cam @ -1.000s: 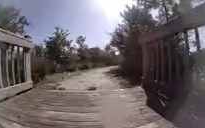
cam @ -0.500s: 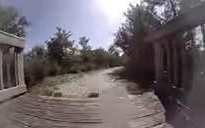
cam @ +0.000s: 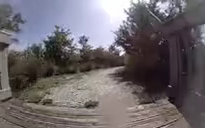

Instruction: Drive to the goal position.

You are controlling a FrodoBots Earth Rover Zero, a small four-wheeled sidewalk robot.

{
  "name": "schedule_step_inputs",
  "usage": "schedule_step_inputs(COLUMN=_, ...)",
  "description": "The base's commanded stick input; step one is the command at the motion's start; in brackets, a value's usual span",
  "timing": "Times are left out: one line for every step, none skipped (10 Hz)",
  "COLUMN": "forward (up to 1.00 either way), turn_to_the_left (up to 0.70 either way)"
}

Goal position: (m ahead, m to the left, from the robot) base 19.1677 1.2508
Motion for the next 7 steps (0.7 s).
schedule_step_inputs(forward=0.70, turn_to_the_left=0.00)
schedule_step_inputs(forward=0.70, turn_to_the_left=0.00)
schedule_step_inputs(forward=0.70, turn_to_the_left=0.00)
schedule_step_inputs(forward=0.70, turn_to_the_left=0.00)
schedule_step_inputs(forward=0.70, turn_to_the_left=0.00)
schedule_step_inputs(forward=0.70, turn_to_the_left=0.00)
schedule_step_inputs(forward=0.70, turn_to_the_left=0.00)
